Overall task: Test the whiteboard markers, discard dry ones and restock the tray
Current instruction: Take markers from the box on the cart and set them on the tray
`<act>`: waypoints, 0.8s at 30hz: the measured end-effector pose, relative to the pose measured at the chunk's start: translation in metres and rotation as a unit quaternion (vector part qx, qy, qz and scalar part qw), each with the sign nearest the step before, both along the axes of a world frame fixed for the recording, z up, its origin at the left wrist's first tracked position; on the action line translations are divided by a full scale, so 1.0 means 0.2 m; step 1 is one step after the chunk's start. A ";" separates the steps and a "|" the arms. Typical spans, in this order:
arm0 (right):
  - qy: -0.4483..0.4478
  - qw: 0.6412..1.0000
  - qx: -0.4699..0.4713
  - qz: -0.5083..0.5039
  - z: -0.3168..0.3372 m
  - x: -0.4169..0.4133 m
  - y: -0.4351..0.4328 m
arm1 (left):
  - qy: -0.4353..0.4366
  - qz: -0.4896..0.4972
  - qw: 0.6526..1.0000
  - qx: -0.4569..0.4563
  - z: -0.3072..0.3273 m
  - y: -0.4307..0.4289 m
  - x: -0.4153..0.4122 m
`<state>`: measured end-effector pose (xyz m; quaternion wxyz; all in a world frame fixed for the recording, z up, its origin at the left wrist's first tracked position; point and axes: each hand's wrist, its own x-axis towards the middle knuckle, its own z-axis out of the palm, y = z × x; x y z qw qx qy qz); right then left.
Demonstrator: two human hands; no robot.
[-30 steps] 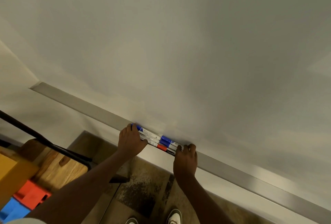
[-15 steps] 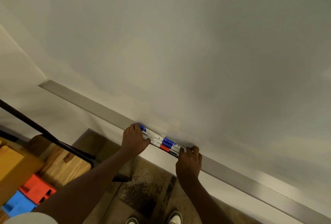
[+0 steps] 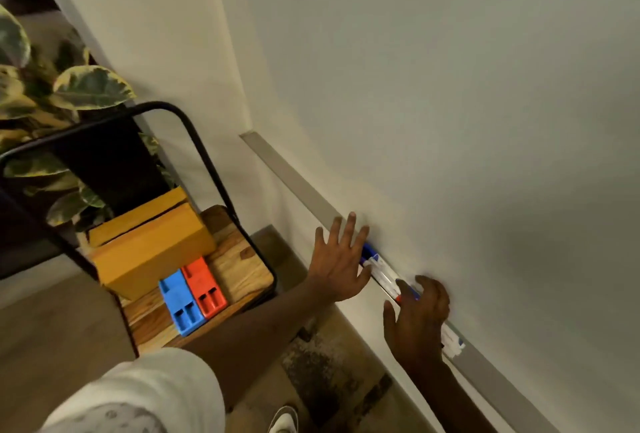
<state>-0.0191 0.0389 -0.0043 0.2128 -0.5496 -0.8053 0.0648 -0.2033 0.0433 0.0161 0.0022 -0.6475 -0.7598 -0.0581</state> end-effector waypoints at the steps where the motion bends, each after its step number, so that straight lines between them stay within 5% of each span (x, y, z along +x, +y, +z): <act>1: 0.007 0.999 0.024 0.032 0.04 -0.04 0.00 | 0.006 0.008 1.000 0.003 0.01 -0.02 -0.03; 24: -0.030 0.940 0.049 0.336 0.41 -1.12 -0.23 | 0.046 0.278 0.959 -0.003 0.37 -0.86 -0.83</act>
